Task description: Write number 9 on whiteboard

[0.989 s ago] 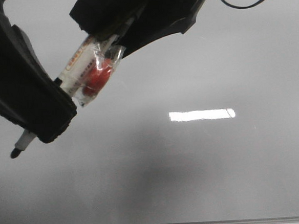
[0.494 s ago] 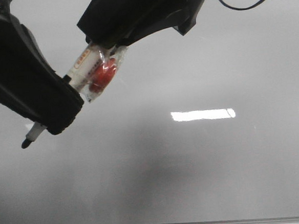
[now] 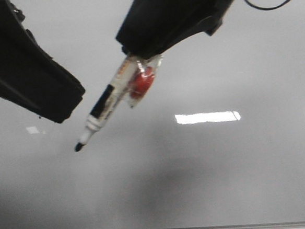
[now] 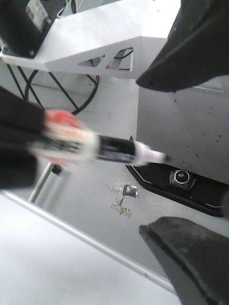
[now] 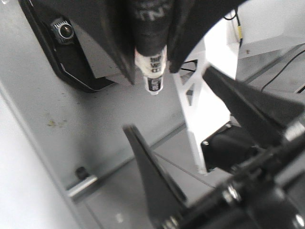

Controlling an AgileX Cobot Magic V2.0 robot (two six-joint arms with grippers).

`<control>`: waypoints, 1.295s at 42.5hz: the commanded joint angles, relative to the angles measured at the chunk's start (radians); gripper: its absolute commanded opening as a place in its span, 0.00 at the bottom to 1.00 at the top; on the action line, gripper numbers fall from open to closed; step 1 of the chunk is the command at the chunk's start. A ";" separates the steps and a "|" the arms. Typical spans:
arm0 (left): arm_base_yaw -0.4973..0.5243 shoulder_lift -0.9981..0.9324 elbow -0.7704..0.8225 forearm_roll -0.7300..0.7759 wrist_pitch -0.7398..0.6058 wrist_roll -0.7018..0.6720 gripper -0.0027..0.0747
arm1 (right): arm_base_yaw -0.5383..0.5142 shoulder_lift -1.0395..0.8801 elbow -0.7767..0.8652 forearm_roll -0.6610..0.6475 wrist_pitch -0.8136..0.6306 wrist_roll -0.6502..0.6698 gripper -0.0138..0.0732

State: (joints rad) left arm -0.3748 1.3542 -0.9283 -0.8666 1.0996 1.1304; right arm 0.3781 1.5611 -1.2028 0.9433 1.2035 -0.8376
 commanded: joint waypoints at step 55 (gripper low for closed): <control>0.148 -0.032 0.061 -0.215 0.099 0.097 0.01 | -0.105 0.002 0.110 0.946 -0.675 -0.905 0.08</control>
State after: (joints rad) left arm -0.2301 1.3520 -0.8450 -1.0126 1.1689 1.2259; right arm 0.2497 1.5656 -1.0447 1.7921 0.5149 -1.7230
